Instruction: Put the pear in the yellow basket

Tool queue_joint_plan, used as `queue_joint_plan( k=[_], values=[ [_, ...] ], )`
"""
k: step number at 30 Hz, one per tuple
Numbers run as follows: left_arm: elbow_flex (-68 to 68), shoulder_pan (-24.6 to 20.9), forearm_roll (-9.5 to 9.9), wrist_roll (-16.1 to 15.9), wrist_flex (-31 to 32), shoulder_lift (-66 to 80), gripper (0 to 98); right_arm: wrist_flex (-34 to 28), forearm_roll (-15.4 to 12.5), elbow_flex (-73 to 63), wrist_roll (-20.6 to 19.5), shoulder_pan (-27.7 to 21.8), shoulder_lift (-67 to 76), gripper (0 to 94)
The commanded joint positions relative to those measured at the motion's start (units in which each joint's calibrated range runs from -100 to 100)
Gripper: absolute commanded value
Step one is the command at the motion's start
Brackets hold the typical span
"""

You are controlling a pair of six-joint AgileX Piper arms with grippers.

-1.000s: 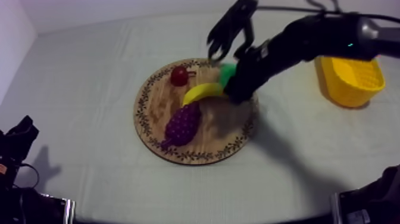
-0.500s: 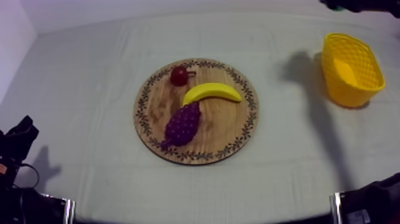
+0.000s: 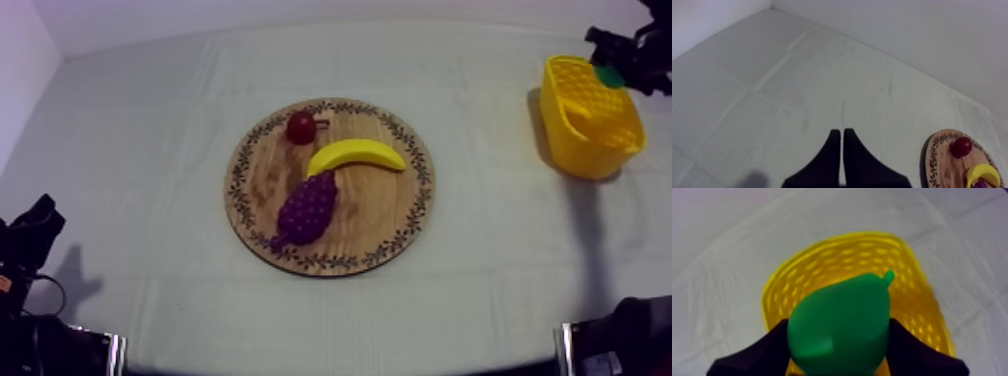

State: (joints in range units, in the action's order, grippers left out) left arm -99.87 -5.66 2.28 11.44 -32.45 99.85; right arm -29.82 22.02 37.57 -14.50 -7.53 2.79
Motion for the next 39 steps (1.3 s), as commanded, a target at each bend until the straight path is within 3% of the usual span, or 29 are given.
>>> queue_joint_plan(
  k=[1,25,29,39],
  values=[
    [-0.02,-0.02,0.00,0.01,-0.05,-0.02,0.1,0.05,-0.99,0.49,5.62,0.00,-1.09,39.4],
    [-0.02,-0.02,0.00,0.01,-0.05,-0.02,0.1,0.56,-2.87,2.74,6.69,-0.74,-4.44,41.0],
    [-0.02,-0.02,0.00,0.01,-0.05,-0.02,0.1,0.78,-3.01,3.15,7.07,-0.74,-4.71,46.2],
    [-0.02,-0.02,0.00,0.01,-0.05,-0.02,0.1,0.66,-0.45,3.64,3.49,-0.95,-3.89,60.3]
  ],
)
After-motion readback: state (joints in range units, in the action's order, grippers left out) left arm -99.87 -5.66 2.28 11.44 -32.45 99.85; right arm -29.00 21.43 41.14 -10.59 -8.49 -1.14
